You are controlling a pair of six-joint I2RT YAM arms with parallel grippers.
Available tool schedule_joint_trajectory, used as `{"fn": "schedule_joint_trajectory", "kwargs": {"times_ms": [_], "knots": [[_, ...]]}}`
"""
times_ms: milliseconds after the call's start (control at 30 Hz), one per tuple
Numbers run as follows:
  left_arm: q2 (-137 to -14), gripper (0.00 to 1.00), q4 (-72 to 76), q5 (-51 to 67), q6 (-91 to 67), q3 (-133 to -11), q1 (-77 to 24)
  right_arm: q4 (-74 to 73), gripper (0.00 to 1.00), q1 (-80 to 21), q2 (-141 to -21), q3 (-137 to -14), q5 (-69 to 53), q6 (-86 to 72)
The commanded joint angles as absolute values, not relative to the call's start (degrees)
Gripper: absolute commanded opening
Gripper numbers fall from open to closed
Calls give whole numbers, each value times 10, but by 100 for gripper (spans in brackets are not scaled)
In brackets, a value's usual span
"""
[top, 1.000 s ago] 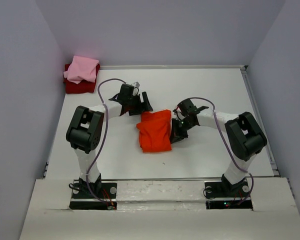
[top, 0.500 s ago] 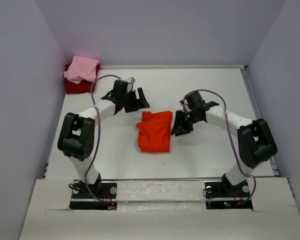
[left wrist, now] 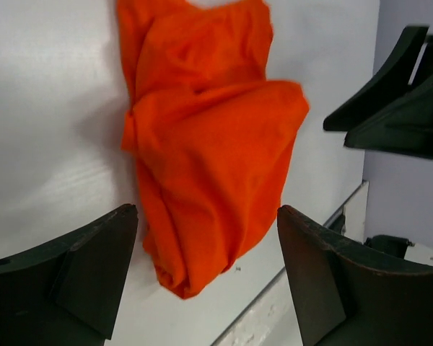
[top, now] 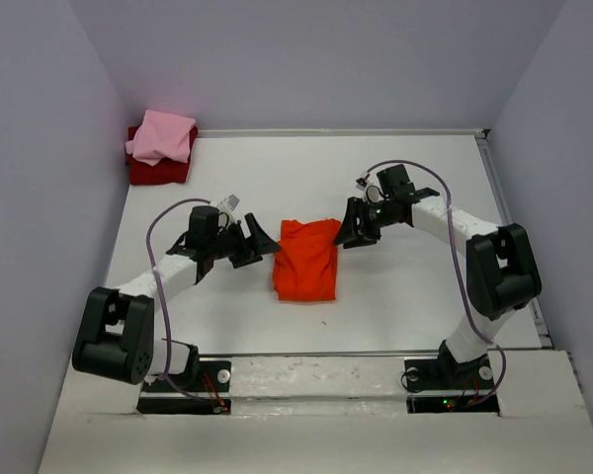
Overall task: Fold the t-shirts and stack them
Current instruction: Smooth out wrinkles on the folded tshirt
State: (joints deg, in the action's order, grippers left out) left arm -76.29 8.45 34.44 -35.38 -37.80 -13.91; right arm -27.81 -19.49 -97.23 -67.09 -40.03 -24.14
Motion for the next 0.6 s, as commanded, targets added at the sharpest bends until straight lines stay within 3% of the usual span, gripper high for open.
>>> {"fn": "schedule_joint_trajectory", "kwargs": {"times_ms": [0, 567], "knots": [[-727, 87, 184, 401, -406, -302, -141, -231, 51, -202, -993, -686, -429, -228], [-786, 85, 234, 376, -340, -302, -142, -207, 51, -202, -1056, -731, -432, -211]]}}
